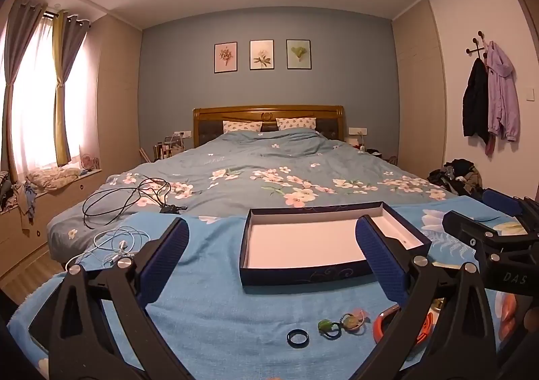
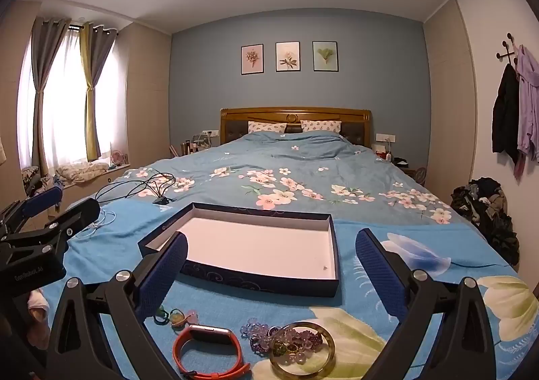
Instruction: Organize jewelry
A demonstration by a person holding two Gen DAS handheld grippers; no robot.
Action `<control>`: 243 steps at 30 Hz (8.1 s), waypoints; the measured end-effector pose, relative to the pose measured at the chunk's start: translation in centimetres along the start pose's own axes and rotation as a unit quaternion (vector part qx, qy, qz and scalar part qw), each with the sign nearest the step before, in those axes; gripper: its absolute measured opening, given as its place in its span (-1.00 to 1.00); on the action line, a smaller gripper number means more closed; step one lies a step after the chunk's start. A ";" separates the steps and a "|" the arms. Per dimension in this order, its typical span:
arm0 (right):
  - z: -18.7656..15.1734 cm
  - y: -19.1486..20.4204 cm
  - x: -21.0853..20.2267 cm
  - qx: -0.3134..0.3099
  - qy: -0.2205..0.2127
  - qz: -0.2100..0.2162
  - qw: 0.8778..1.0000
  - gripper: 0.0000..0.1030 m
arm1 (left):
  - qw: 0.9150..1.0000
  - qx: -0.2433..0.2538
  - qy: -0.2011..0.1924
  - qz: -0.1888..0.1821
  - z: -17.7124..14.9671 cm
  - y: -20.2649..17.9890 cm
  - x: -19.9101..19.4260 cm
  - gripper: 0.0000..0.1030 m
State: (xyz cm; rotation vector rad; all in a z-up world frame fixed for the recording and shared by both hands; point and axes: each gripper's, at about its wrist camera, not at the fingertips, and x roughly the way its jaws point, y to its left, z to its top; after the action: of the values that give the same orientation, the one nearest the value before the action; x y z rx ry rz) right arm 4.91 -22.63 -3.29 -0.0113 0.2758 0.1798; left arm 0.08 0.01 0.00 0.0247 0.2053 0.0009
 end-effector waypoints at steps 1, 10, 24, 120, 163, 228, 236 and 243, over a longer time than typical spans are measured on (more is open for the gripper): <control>0.0 0.0 0.1 -0.001 0.002 0.000 1.000 0.87 | 1.000 0.001 -0.016 -0.002 0.0 0.0 -0.2 0.89; 0.4 0.0 0.1 0.001 -0.002 0.001 1.000 0.87 | 1.000 0.008 -0.015 -0.001 0.1 -0.2 -0.5 0.89; 0.3 -0.6 -0.1 0.005 -0.009 0.002 1.000 0.87 | 1.000 0.004 -0.015 -0.003 0.1 -0.4 0.0 0.89; 0.2 -0.4 0.3 0.013 0.000 0.011 1.000 0.87 | 1.000 -0.004 -0.004 -0.006 -0.7 0.1 -0.3 0.89; -6.0 -8.0 6.2 0.086 0.281 0.094 0.951 -0.67 | 0.916 0.050 0.315 -0.243 -7.8 -8.6 8.1 -0.31; 2.5 -6.1 28.2 0.048 0.321 0.054 0.944 -0.89 | 0.936 -0.018 0.326 -0.127 1.4 -1.0 34.1 -0.81; 2.0 -6.5 29.9 0.068 0.342 0.038 0.937 -0.88 | 0.928 -0.028 0.355 -0.113 0.5 -1.2 37.3 -0.79; 2.9 -7.1 28.3 0.084 0.311 0.047 0.946 -0.58 | 0.921 -0.048 0.370 -0.112 0.1 -0.9 37.9 -0.37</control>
State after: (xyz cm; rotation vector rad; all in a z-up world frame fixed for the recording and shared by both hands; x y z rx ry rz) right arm 33.72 -24.57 -8.30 0.1175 0.9233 0.2444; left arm 37.19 -0.76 -7.65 -0.1011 0.9673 -0.2117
